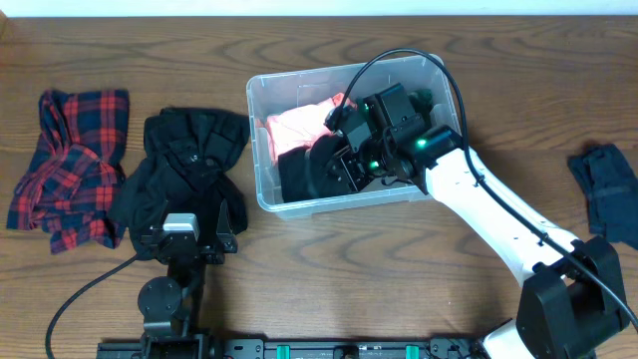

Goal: Pack container
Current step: 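Place the black garment in the bin's front center, release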

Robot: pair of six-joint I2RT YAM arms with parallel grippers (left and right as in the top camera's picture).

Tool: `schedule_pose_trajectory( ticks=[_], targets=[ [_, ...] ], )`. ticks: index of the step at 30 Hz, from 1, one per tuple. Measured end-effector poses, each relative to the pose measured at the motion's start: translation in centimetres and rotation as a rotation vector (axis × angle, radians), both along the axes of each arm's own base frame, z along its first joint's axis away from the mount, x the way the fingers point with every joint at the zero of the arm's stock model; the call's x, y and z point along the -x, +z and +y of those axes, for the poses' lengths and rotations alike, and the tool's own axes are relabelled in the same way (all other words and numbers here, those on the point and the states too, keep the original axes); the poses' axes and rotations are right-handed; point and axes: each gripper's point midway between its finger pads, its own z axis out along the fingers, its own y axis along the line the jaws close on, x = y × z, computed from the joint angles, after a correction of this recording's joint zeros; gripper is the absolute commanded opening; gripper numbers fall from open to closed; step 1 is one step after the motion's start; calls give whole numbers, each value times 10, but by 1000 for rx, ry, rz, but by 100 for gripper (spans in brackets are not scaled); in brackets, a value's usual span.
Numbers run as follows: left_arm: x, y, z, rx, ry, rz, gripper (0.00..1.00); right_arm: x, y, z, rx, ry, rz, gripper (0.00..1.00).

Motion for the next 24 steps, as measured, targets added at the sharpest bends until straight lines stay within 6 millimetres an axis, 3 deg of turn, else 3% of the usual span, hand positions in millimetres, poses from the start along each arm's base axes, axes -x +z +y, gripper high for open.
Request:
schedule_pose_trajectory(
  ticks=[9,24],
  targets=[
    [0,0,0,0,0,0,98,4,-12,-15,90,-25,22,67],
    [0,0,0,0,0,0,98,-18,-22,-69,398,-198,-58,54]
  ],
)
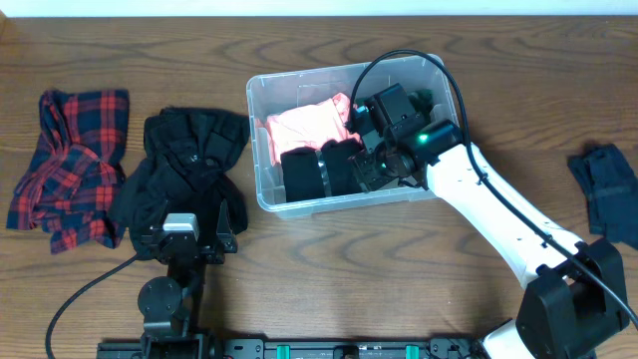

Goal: Pack container
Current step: 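Place the black garment in the bin's front center, release, then reach the right gripper to the navy garment and grasp it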

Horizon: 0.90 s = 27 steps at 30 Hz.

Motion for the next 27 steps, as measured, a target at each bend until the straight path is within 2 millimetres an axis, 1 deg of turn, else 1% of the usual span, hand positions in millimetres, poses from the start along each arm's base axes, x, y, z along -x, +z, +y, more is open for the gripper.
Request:
schedule_pose_trajectory(
  ticks=[2,6,8,10,11,14,15,16,17,18,19,22,25,27],
  targets=[
    [0,0,0,0,0,0,98,-3,-1,-6,26,-30,-13,55],
    [0,0,0,0,0,0,98,-9,0,-22,57,-129,-16,63],
    [0,0,0,0,0,0,98,-12,4,-39,63,-199,-5,65],
    [0,0,0,0,0,0,98,-15,15,-65,62,-284,-8,68],
    [0,0,0,0,0,0,98,-17,23,-81,56,-333,-15,70],
    [0,0,0,0,0,0,98,-18,56,-138,36,-503,-60,73],
    [0,0,0,0,0,0,98,-16,66,-157,29,-561,-76,74],
    [0,0,0,0,0,0,98,-14,76,-181,22,-641,-91,75],
    [0,0,0,0,0,0,98,-11,82,-197,18,-694,-99,76],
    [0,0,0,0,0,0,98,-5,89,-223,12,-792,-101,78],
    [0,0,0,0,0,0,98,-1,91,-240,9,-859,-98,79],
    [0,0,0,0,0,0,98,15,90,-306,-4,-1126,-81,81],
    [0,0,0,0,0,0,98,30,83,-354,-23,-1316,-71,82],
    [0,0,0,0,0,0,98,40,79,-382,-30,-1421,-65,82]
  ],
)
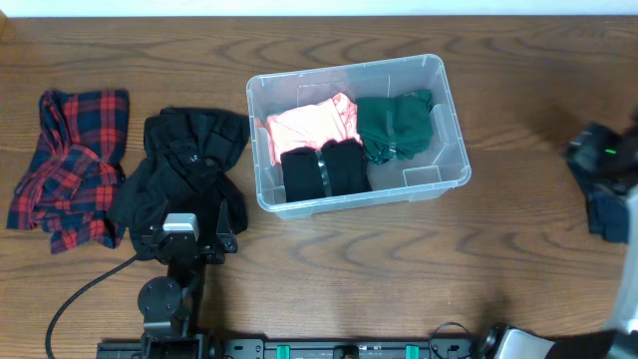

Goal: Pack container
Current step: 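Reach the right gripper to the navy garment and grasp it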

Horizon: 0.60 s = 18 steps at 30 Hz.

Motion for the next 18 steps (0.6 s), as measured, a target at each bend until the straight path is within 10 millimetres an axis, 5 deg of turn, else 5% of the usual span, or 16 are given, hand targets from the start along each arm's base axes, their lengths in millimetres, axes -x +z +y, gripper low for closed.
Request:
schedule_pose_trajectory(
  ticks=[8,18],
  targets=[
    [0,0,0,0,0,0,98,31,-44,-75,-97,-244,46,81],
    [0,0,0,0,0,0,98,45,-107,-107,-197,-298,139,78]
  ],
)
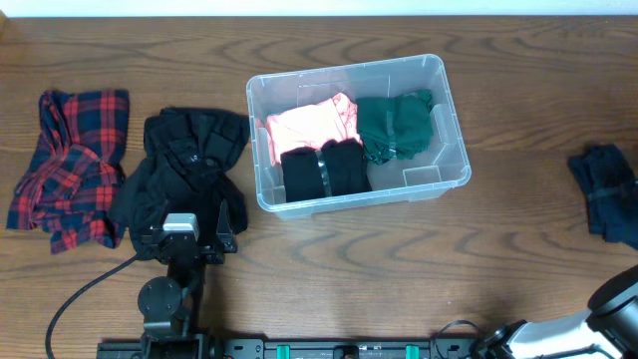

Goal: Pack container
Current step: 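Reach the right gripper to the navy garment and grasp it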

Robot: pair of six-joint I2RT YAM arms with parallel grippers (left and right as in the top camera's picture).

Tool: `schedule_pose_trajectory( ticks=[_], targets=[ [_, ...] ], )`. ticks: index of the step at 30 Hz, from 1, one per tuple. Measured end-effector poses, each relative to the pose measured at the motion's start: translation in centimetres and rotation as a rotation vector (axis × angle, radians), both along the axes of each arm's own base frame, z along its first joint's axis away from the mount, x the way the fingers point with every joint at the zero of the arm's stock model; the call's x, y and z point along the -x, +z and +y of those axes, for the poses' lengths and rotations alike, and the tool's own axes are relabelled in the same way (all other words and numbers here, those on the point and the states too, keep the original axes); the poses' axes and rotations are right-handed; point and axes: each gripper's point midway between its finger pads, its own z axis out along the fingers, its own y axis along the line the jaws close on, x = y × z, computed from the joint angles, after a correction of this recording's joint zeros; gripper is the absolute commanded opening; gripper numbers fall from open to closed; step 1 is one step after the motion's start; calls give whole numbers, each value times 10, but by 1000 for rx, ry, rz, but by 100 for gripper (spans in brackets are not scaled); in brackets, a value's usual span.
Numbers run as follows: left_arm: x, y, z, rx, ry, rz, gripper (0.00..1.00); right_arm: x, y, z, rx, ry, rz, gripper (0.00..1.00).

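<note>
A clear plastic container [454, 172] stands mid-table. Inside it lie a pink garment [304, 124] at the back left, a folded black garment [324, 172] at the front left and a green garment [395, 126] on the right. On the table to its left are a black garment [189, 150] and a red plaid shirt [70, 165]. A dark blue garment [608, 189] lies at the right edge. My left gripper [183, 211] rests at the black garment's near edge; how its jaws stand cannot be made out. Only a piece of my right arm [616, 297] shows at the bottom right, with its gripper out of view.
The left arm's base [162, 299] and cable sit at the front left. A small raised divider [424, 176] shows in the container's front right corner, with no garment on it.
My right arm was a blur at the right edge over the dark blue garment. Now only a part of it shows at the bottom right corner. The blue garment lies where it was.
My right gripper was first inside the container at the black garment. Then the black garment lay flat at the front left with the gripper beside it. After that the arm was at the right edge by the blue garment, and now it is nearly out of view.
</note>
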Motion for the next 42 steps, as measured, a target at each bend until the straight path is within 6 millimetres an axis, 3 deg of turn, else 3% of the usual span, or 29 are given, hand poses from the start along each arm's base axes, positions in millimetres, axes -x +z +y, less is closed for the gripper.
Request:
schedule_pose_trajectory(
  ticks=[8,13,21,25,29,36,38,40,42],
  targets=[
    [0,0,0,0,0,0,98,19,-46,-21,-62,-11,63,67],
    [0,0,0,0,0,0,98,18,-65,-30,-61,9,67,63],
    [0,0,0,0,0,0,98,6,-69,-46,-2,48,29,59],
    [0,0,0,0,0,0,98,3,-68,-50,17,57,17,52],
    [0,0,0,0,0,0,98,2,-74,-49,6,68,23,41],
    [0,0,0,0,0,0,98,0,-80,-46,-14,72,20,38],
    [0,0,0,0,0,0,98,0,-81,-45,-14,76,20,27],
    [0,0,0,0,0,0,98,-4,-81,-43,-15,89,17,1],
    [0,0,0,0,0,0,98,-8,-81,-41,-12,104,18,1]
  ],
)
